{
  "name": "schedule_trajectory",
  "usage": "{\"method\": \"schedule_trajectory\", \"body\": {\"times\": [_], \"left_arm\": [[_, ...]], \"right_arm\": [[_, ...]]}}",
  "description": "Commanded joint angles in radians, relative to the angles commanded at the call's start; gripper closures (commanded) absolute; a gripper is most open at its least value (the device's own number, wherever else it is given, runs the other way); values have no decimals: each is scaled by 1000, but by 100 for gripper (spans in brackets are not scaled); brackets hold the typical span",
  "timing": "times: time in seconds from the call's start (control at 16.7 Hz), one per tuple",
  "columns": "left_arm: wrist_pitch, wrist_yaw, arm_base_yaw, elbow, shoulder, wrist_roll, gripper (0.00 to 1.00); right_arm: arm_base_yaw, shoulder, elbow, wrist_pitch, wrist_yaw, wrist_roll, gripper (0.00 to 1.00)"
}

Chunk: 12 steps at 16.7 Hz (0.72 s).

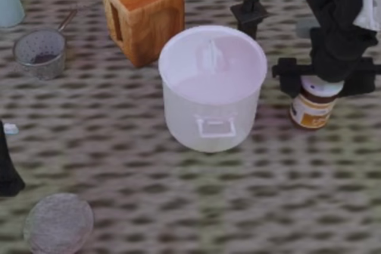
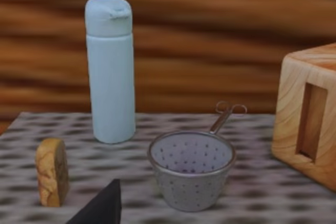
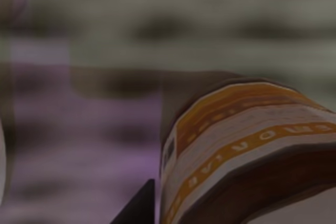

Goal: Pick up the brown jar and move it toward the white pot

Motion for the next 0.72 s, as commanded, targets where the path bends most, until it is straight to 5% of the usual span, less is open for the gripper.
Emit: {"method": "schedule_trajectory", "body": {"times": [0.36,0.72], "left_arm": [[0,0,0,0,0,0,0],[0,0,0,0,0,0,0]], "right_arm": [[0,0,0,0,0,0,2],[0,0,0,0,0,0,0]]}}
